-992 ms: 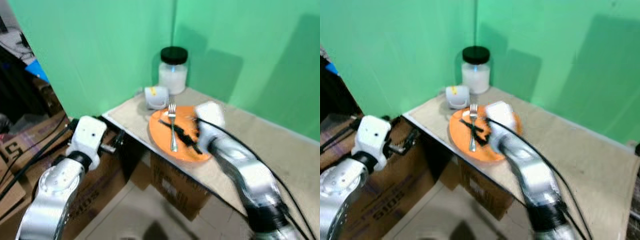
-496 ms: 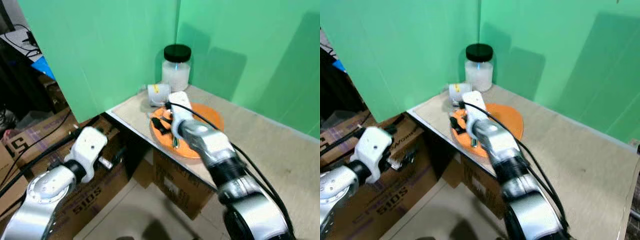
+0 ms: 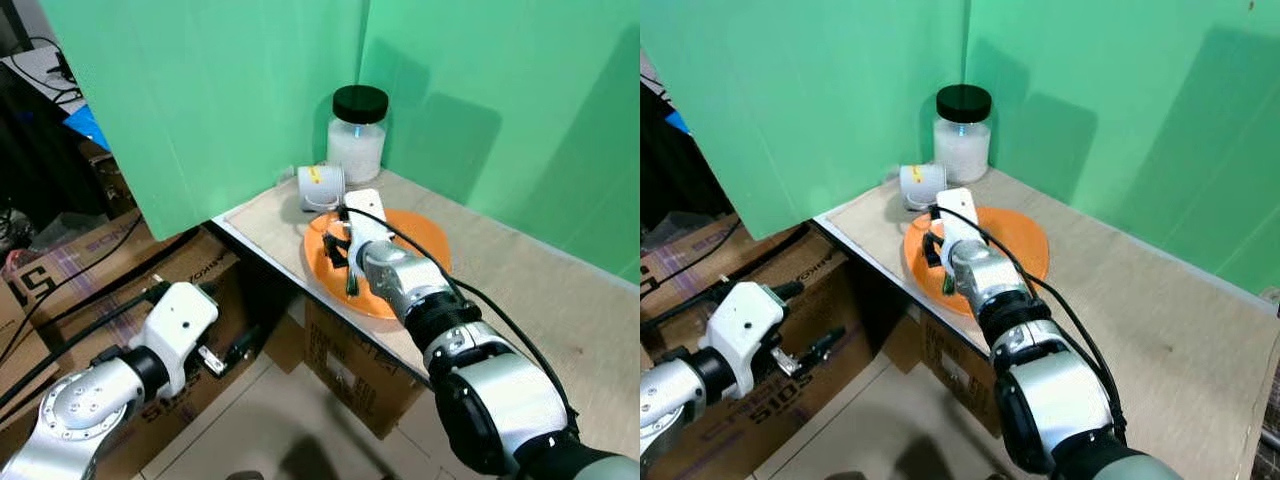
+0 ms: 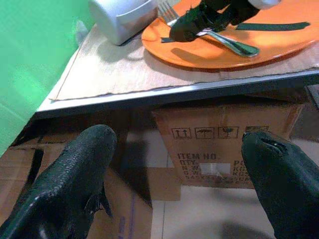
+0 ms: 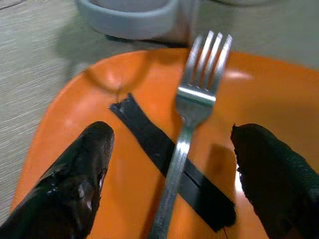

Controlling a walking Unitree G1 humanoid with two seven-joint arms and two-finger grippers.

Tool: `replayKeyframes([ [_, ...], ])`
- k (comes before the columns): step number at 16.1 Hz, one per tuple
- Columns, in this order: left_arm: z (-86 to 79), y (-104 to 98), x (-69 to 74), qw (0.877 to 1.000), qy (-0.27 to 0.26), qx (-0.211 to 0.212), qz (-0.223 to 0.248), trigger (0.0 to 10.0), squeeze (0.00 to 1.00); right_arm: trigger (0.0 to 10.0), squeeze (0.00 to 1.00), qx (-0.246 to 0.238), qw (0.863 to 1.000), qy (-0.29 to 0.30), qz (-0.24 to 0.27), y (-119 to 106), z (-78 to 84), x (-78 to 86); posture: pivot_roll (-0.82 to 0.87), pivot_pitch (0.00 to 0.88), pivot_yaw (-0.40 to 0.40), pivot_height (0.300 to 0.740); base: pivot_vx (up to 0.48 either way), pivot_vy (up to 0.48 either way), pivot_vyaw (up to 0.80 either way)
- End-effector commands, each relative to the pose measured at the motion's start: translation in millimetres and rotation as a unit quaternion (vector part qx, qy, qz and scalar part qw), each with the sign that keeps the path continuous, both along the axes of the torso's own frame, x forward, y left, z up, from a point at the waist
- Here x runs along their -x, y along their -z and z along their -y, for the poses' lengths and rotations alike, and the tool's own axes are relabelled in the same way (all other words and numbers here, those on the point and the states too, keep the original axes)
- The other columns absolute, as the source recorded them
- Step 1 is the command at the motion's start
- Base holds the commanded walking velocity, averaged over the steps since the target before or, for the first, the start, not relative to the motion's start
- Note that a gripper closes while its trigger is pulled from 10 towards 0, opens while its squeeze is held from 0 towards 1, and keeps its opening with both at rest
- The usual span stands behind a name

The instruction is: Setting the table

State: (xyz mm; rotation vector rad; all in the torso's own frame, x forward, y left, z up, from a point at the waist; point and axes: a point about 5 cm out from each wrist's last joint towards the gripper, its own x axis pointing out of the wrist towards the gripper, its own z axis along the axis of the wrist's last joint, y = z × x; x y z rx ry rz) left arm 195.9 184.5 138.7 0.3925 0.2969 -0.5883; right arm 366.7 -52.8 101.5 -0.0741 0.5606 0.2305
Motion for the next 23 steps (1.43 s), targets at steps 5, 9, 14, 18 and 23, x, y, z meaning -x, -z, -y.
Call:
replayKeyframes([
  [5,7.2,-0.6,0.6,1.000,0.023,0.004,-0.006,10.0,0.00,0.0,0.00,-0.006,1.000,-0.003,-0.031,4.8,2.3,0.2,0.19,0.000,-0.017,0.740,0.000,0.000,0.00],
  [9,8.6,-0.8,0.6,1.000,0.026,0.005,-0.006,10.0,0.00,0.0,0.00,-0.001,0.998,-0.029,-0.049,9.5,-2.4,3.7,0.19,0.000,-0.020,0.740,0.000,0.000,0.00],
  [14,11.5,-0.8,-1.9,1.000,0.030,0.006,-0.005,10.0,0.00,0.0,0.00,-0.007,0.997,-0.032,-0.066,12.0,-0.9,4.8,0.19,0.000,-0.020,0.740,0.000,0.000,0.00],
  [18,12.3,-1.2,-1.4,0.999,0.037,0.009,-0.007,10.0,0.00,0.0,0.00,-0.013,0.997,-0.029,-0.069,11.6,1.0,3.9,0.19,0.000,-0.020,0.740,0.000,0.000,0.00],
  [23,12.6,-1.3,-3.8,0.999,0.041,0.007,-0.006,10.0,0.00,0.0,0.00,-0.020,0.997,-0.027,-0.069,12.8,-0.3,4.8,0.18,0.000,-0.011,0.740,0.000,0.000,0.00],
])
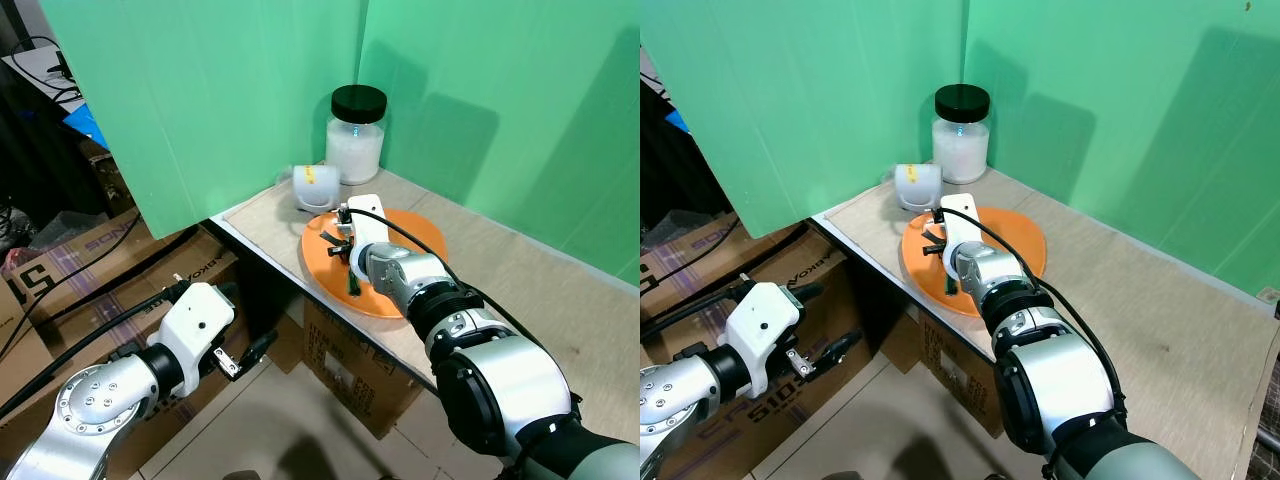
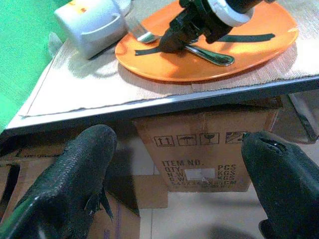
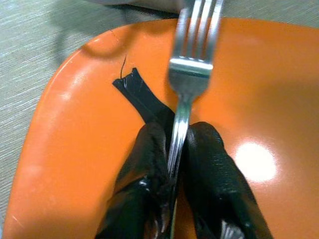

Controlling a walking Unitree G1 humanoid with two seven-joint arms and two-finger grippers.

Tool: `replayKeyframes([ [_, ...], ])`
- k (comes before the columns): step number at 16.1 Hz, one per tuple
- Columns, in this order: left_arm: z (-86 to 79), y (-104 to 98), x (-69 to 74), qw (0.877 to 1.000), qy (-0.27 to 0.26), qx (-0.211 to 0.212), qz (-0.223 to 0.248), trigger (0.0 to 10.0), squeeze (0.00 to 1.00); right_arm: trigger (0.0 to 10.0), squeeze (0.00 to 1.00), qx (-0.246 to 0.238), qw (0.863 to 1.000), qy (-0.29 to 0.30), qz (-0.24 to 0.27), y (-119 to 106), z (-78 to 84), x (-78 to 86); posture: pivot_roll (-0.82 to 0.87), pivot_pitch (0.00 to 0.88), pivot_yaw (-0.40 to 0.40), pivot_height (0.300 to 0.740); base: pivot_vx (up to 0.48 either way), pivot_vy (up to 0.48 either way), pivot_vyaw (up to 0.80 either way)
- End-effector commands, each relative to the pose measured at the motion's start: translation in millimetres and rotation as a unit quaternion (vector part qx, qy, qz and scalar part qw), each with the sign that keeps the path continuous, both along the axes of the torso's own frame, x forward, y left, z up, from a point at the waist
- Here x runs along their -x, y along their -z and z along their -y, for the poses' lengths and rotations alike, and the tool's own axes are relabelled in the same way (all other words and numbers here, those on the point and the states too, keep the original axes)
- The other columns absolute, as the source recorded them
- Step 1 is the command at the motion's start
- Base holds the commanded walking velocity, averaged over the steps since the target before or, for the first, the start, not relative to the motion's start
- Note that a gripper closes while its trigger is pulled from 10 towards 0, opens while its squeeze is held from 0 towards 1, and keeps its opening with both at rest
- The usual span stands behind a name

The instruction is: Setting the table

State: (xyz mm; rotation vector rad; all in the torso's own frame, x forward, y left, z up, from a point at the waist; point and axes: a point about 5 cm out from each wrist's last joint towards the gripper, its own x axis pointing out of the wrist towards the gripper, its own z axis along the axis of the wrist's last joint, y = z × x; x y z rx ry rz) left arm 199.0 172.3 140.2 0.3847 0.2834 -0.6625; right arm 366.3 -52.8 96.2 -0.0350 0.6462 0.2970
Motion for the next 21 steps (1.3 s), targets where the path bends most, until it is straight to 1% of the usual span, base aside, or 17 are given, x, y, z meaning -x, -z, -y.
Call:
replayKeyframes([
  [1,0.4,0.2,-1.3,1.000,0.006,-0.002,-0.003,10.0,0.00,0.0,0.00,0.001,1.000,0.000,-0.023,7.7,-0.1,4.3,0.18,0.000,-0.010,0.740,0.000,0.000,0.00],
  [4,0.4,0.8,-3.4,1.000,0.009,-0.004,-0.002,10.0,0.00,0.0,0.00,0.002,1.000,0.005,-0.019,7.4,3.0,3.3,0.18,0.000,-0.007,0.740,0.000,0.000,0.00],
  [8,2.6,1.6,-12.3,1.000,0.014,-0.007,0.006,10.0,0.00,0.0,0.00,-0.002,1.000,0.028,-0.011,5.0,12.1,-0.4,0.16,0.000,0.009,0.740,0.000,0.000,0.00],
  [9,3.1,1.1,-15.5,1.000,0.016,-0.007,0.011,10.0,0.00,0.0,0.00,-0.003,0.999,0.037,-0.005,2.6,16.3,-2.7,0.16,0.000,0.016,0.740,0.000,0.000,0.00],
  [10,3.7,-0.8,-23.7,1.000,0.016,-0.008,0.024,10.0,0.00,0.0,0.00,-0.009,0.998,0.058,0.012,-5.1,26.6,-8.9,0.14,0.000,0.027,0.740,0.000,0.000,0.00],
  [11,3.7,-0.8,-23.7,1.000,0.016,-0.008,0.024,10.0,0.00,0.0,0.00,-0.009,0.998,0.058,0.012,-5.1,26.6,-8.9,0.14,0.000,0.027,0.740,0.000,0.000,0.00],
  [13,6.9,-4.5,-38.7,0.999,0.022,-0.007,0.044,10.0,0.00,0.0,0.00,-0.044,0.993,0.094,0.064,-31.0,46.2,-23.7,0.11,0.000,0.057,0.740,0.000,0.000,0.00],
  [14,9.4,-5.4,-41.5,0.999,0.023,-0.004,0.049,10.0,0.00,0.0,0.00,-0.057,0.990,0.101,0.082,-39.3,51.1,-27.1,0.11,0.000,0.062,0.740,0.000,0.000,0.00],
  [15,15.7,-6.8,-46.9,0.998,0.026,0.003,0.058,10.0,0.00,0.0,0.00,-0.075,0.983,0.105,0.130,-61.1,61.9,-32.0,0.10,0.000,0.068,0.740,0.000,0.000,0.00],
  [16,19.0,-8.2,-49.8,0.998,0.021,0.011,0.065,10.0,0.00,0.0,0.00,-0.088,0.978,0.099,0.158,-72.3,66.5,-30.5,0.10,0.000,0.068,0.740,0.000,0.000,0.00],
  [17,21.7,-9.7,-52.5,0.997,0.011,0.022,0.070,10.0,0.00,0.0,0.00,-0.100,0.974,0.093,0.179,-80.8,70.5,-25.6,0.09,0.000,0.064,0.740,0.000,0.000,0.00],
  [18,24.9,-14.2,-57.0,0.995,-0.013,0.043,0.084,10.0,0.00,4.4,0.00,-0.103,0.967,0.072,0.223,-93.2,75.4,-11.5,0.09,0.000,0.054,0.740,0.000,0.000,0.00],
  [19,28.5,-20.7,-60.1,0.991,-0.046,0.073,0.100,10.0,0.00,10.0,0.00,-0.082,0.950,0.062,0.295,-106.1,82.5,9.3,0.09,0.000,0.041,0.740,0.000,0.000,0.00],
  [20,30.3,-23.0,-60.8,0.989,-0.063,0.084,0.109,10.0,0.00,10.0,0.00,-0.081,0.941,0.066,0.322,-111.5,86.3,22.6,0.10,0.000,0.036,0.740,0.000,0.000,0.00],
  [21,31.3,-24.1,-61.0,0.987,-0.072,0.089,0.114,10.0,0.00,10.0,0.00,-0.082,0.936,0.071,0.335,-114.5,88.7,30.8,0.10,0.000,0.036,0.740,0.000,0.000,0.00],
])
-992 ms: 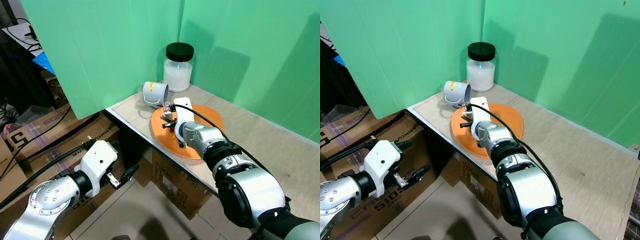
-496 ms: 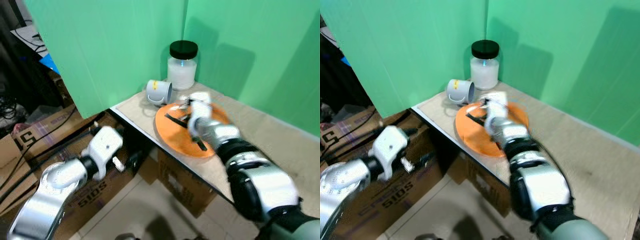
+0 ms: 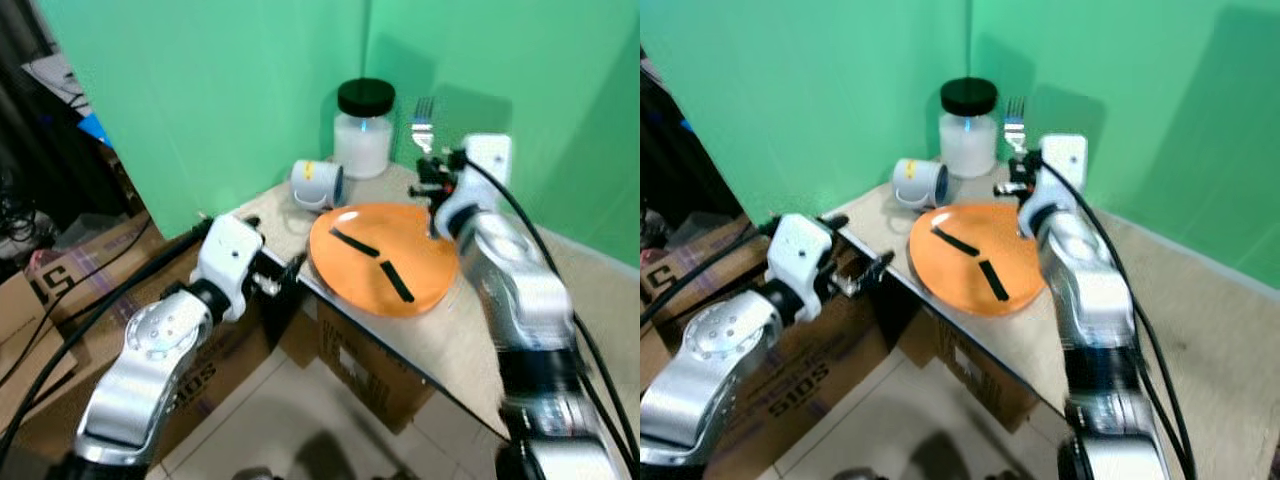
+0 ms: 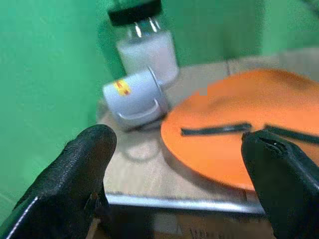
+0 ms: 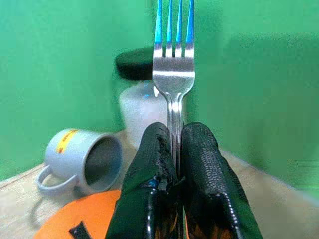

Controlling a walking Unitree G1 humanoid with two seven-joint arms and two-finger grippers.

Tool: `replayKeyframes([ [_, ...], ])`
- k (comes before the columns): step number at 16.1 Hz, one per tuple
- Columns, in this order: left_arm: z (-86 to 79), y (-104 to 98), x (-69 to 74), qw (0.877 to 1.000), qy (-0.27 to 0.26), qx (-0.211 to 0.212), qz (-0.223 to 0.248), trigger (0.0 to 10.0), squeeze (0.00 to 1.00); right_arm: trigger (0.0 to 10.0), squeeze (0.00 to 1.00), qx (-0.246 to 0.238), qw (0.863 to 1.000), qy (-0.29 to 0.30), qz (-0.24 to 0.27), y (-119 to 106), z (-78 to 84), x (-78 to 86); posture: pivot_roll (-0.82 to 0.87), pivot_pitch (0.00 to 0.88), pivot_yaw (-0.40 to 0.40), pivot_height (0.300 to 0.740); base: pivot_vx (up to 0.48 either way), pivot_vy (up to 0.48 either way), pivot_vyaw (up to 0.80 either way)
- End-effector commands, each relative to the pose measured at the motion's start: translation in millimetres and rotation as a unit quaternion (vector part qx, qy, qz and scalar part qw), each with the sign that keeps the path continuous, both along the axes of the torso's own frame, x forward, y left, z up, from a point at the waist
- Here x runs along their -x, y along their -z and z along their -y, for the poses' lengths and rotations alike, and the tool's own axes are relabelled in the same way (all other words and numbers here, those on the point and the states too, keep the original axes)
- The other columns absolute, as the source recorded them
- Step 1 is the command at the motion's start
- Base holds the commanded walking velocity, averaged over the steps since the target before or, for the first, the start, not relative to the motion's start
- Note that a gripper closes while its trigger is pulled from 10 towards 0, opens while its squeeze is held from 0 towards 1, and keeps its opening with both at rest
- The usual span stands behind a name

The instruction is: Setting the table

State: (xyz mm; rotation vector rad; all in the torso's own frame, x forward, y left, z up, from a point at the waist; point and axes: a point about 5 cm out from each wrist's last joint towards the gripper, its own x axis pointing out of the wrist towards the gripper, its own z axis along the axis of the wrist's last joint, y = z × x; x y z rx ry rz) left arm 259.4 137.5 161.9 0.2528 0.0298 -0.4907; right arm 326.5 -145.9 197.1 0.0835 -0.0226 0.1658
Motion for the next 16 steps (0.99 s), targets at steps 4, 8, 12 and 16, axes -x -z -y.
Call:
replayKeyframes([
  [4,-8.9,-0.5,10.4,0.996,-0.084,0.009,0.017,10.0,0.00,10.0,0.00,0.012,0.999,0.010,0.033,2.2,10.1,49.9,0.09,0.000,0.035,0.740,0.000,0.000,-0.60],
  [8,-6.8,6.4,15.7,0.996,-0.089,0.000,0.007,10.0,0.00,10.0,0.00,0.047,0.998,0.041,-0.021,27.4,17.3,65.2,0.10,0.000,0.027,0.740,0.000,0.000,-0.80],
  [12,-20.5,4.5,12.9,0.993,-0.121,-0.011,0.009,10.0,0.00,10.0,0.00,0.050,0.997,0.040,-0.046,26.0,11.6,66.2,0.09,0.000,-0.008,0.740,0.000,0.000,-0.80],
  [16,-21.6,10.0,17.2,0.991,-0.133,-0.013,0.001,10.0,0.00,10.0,0.00,0.041,0.996,0.036,-0.066,34.2,15.5,65.5,0.13,0.000,-0.048,0.740,0.000,0.000,-0.80],
])
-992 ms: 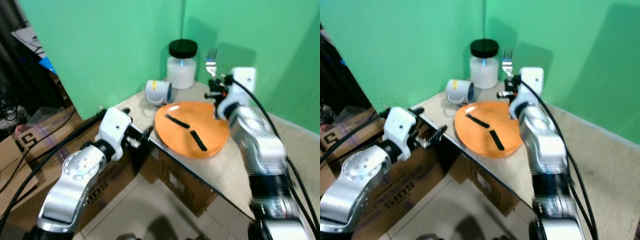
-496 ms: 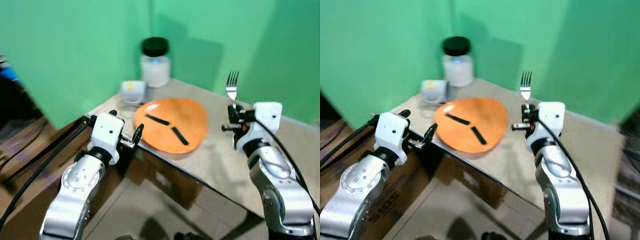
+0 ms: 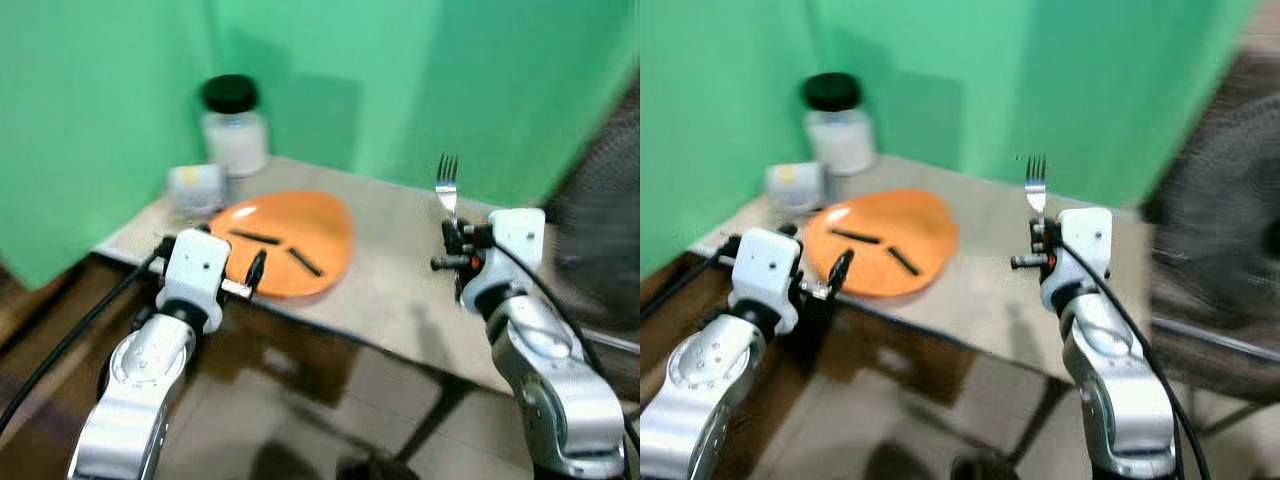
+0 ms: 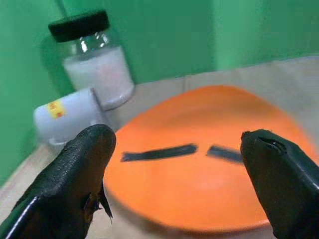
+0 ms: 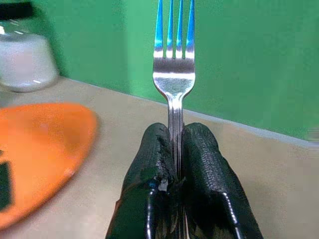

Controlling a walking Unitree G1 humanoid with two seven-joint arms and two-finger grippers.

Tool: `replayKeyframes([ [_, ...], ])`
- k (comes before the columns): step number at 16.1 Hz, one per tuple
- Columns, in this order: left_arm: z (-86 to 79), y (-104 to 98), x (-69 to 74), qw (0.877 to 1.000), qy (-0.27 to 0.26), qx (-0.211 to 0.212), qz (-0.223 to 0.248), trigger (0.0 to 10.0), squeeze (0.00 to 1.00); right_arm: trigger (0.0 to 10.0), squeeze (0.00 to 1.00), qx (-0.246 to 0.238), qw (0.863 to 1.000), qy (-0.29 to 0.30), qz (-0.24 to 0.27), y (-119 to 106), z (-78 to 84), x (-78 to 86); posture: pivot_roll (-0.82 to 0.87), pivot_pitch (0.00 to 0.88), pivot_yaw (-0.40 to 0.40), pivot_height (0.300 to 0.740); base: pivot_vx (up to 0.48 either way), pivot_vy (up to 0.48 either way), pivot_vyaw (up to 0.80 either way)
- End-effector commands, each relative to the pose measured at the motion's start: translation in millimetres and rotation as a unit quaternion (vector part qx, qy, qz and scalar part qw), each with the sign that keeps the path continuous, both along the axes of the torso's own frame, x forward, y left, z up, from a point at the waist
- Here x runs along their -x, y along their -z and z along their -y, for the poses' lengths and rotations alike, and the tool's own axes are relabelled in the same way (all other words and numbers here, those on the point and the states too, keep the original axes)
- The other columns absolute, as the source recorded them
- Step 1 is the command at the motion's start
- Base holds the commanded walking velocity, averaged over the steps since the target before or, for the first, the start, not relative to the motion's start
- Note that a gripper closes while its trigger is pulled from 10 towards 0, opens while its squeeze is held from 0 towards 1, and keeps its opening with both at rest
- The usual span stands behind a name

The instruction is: Setting the table

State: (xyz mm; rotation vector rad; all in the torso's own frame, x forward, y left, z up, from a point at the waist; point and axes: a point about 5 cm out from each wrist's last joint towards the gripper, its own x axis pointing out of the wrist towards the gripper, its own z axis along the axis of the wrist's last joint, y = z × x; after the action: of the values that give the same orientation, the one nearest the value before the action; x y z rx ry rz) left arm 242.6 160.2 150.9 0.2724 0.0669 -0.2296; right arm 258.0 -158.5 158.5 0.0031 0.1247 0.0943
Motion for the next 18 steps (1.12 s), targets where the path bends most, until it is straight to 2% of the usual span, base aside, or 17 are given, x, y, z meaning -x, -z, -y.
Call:
replayKeyframes([
  [1,-1.7,-3.4,-0.7,1.000,-0.007,0.000,0.003,10.0,0.00,10.0,0.00,-0.010,1.000,0.000,0.001,-4.3,1.6,-3.9,0.14,0.000,-0.057,0.740,0.000,0.000,-0.80],
  [3,-5.9,-6.7,-1.7,1.000,-0.019,0.000,0.007,10.0,0.00,10.0,0.00,-0.006,1.000,-0.014,-0.012,-2.2,0.6,-6.1,0.14,0.000,-0.068,0.740,0.000,0.000,-0.80],
  [7,1.4,0.1,4.1,1.000,-0.007,0.009,-0.008,10.0,0.00,10.0,0.00,0.001,0.999,-0.030,-0.019,-5.2,3.4,-2.7,0.11,0.000,-0.055,0.740,0.000,0.000,-0.80],
  [10,13.4,-2.3,-4.0,0.999,0.035,0.015,-0.009,10.0,0.00,10.0,0.00,-0.014,0.999,0.011,-0.029,-2.7,15.4,2.9,0.08,0.000,-0.002,0.740,0.000,0.000,-0.80],
  [13,11.5,-5.1,-12.7,0.999,0.029,0.014,-0.002,10.0,0.00,10.0,0.00,-0.009,0.998,0.039,-0.043,0.9,17.3,10.4,0.06,0.000,0.014,0.740,0.000,0.000,-0.80],
  [14,13.7,-1.5,-14.0,1.000,0.027,0.012,-0.005,10.0,0.00,10.0,0.00,-0.006,0.998,0.035,-0.043,3.4,18.9,12.7,0.07,0.000,0.016,0.740,0.000,0.000,-0.80],
  [16,15.2,0.5,-12.8,0.999,0.035,0.002,-0.010,10.0,0.00,10.0,0.00,-0.004,0.997,0.063,-0.051,8.0,23.8,11.4,0.06,0.000,0.020,0.740,0.000,0.000,-0.80],
  [18,10.0,-3.9,-18.5,0.999,0.032,-0.005,-0.003,10.0,0.00,10.0,0.00,-0.018,0.997,0.058,-0.046,2.3,16.9,8.9,0.07,0.000,0.027,0.740,0.000,0.000,-0.80],
])
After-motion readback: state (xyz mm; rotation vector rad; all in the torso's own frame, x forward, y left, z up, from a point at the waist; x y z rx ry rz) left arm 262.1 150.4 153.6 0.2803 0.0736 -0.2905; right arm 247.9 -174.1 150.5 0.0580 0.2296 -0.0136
